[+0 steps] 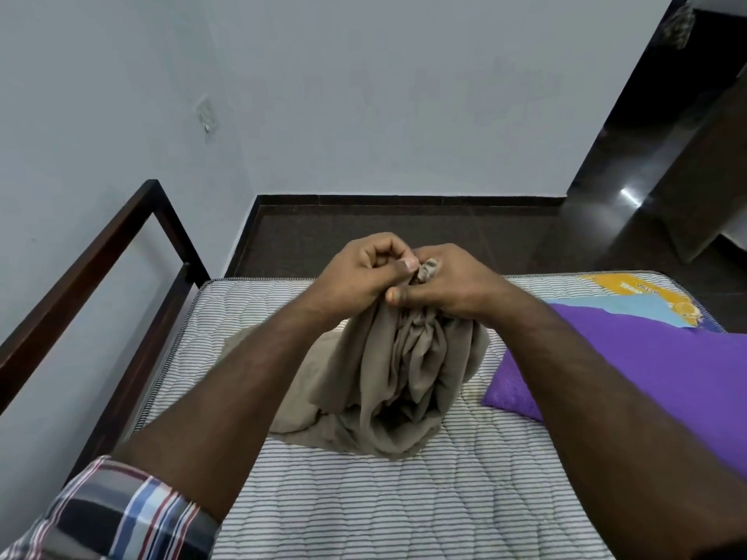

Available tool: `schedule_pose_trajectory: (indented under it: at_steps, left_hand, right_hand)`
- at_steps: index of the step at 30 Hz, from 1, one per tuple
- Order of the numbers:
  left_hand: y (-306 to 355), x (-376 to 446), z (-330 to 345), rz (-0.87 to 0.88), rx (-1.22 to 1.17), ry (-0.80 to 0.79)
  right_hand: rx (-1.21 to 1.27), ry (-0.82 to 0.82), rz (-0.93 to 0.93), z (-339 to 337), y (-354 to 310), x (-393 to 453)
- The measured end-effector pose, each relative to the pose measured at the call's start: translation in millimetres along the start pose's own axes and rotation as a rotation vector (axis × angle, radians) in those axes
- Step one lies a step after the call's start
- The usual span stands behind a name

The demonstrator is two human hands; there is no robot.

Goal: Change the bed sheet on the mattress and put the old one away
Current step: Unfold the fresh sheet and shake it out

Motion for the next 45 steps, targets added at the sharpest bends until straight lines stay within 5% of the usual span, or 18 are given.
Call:
schedule_pose_trajectory:
  at_steps: [4, 7, 11, 15, 18, 24, 31, 34, 37, 42, 45]
  left_hand:
    - [-21.3, -16.7, -14.2, -0.119, -0.081, -0.023]
    - [-41.8, -30.3, -18.6, -0.235, 0.132, -0.11]
    - [-67.9, -52.0, -50.2, -0.335, 0.322, -0.01]
    - [-49.9, -49.5, -59.7, -0.238, 0.193, 0.215]
    - [-11.3, -17.1, -26.9, -0.135, 0.182, 0.101]
    - [14.0, 1.1, -13.0, -0.107, 0.025, 0.051]
    - [21.4, -12.3, -12.3, -0.066, -0.023, -0.098]
    - [-1.4, -27.6, -15.2, -0.036, -0.22, 0.109]
    - [-32.9, -34.5, 14.3, -0.169, 0.017, 0.091]
    - [-10.3, -13.8, 46.2, -0.208, 0.327, 0.05]
    - [15.8, -1.9, 24.3, -0.072, 0.392, 0.361]
  right_hand:
    - [-0.058, 0.272, 0.059, -22.7, 12.2, -2.2]
    - [0.055, 0.464, 0.064, -44.4, 19.5, -8.4]
    - [0.004, 0.684, 0.069, -76.8, 22.8, -27.0]
    - [0.051, 0.539, -0.056, -66.4, 9.6, -28.0]
    - [0.13, 0.339, -0.168, -31.5, -9.5, -10.0]
    - [0.109, 0.251, -0.212, -13.9, -19.3, -8.0]
    - [-0.068, 0.531, -0.1, -20.8, -19.3, -2.8]
    - [0.035, 0.713, -0.174, -36.9, -30.0, -3.6]
    - [0.181, 0.838, -0.273, -54.5, -48.6, -8.7]
    - [0.556, 0.626, -0.469, 3.6, -93.7, 5.6]
    - [0.71, 0.397, -0.543, 14.6, -106.5, 5.8]
Point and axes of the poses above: each hand's wrist, its own x-axis towards the middle knuckle, its own z-axis out of the palm, y = z × x, the point moved 4 cm from there along x, towards the middle knuckle, and after that the axes turned 12 degrees about -y, right-handed, at the moved point
